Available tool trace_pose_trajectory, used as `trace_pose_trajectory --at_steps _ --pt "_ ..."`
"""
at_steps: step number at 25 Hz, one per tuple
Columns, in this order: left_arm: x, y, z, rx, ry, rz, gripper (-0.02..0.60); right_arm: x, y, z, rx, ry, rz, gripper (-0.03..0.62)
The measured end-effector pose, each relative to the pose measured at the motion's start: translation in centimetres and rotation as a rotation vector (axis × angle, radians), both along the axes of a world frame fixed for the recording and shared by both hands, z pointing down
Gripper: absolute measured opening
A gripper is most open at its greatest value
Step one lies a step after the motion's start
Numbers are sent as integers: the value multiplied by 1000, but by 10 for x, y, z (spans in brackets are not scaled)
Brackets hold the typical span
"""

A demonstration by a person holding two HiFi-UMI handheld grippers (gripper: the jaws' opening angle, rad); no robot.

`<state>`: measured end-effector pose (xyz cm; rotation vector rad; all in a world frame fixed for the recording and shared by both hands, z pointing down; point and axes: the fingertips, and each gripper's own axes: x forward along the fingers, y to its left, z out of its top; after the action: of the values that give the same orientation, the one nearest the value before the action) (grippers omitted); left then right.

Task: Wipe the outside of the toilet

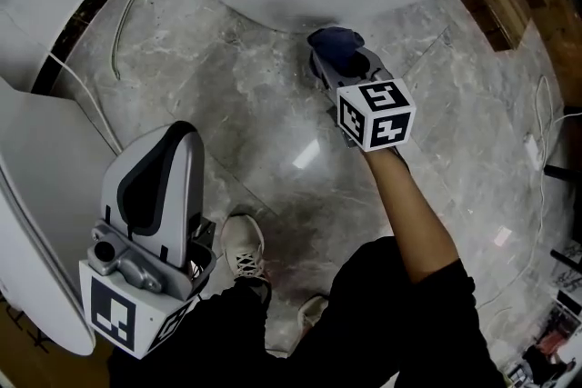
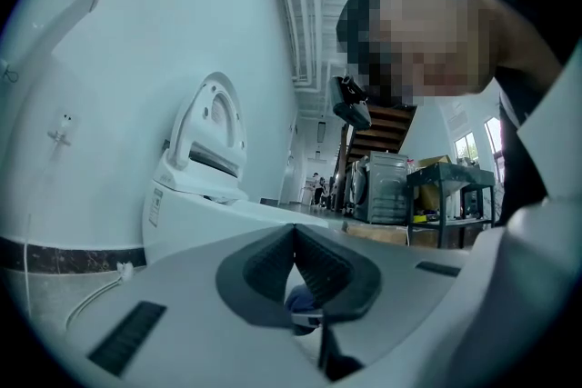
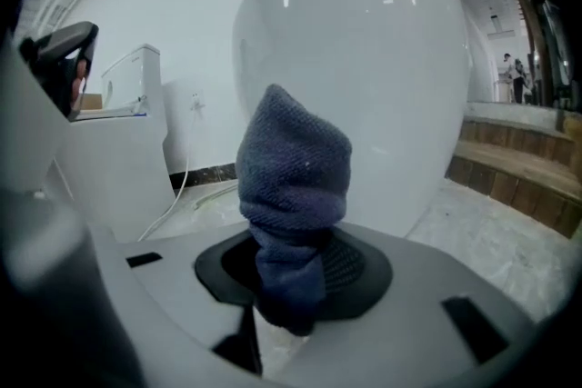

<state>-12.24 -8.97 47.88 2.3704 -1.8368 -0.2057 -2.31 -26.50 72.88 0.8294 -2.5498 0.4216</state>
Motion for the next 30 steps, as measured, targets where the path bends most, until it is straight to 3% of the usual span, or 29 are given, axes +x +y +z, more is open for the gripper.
trace_pose_trajectory --at_steps 6,15,23,30 --pt "18 5 -10 11 -12 12 9 -1 23 -96 132 -114 -52 121" --pt "32 12 -27 34 -28 19 10 -8 31 -191 229 -232 -72 121" --pt "32 20 -33 38 -45 25 9 -12 18 -214 242 -266 -55 121" --pt "26 26 -29 37 -40 17 10 -20 11 -199 226 -247 -24 121"
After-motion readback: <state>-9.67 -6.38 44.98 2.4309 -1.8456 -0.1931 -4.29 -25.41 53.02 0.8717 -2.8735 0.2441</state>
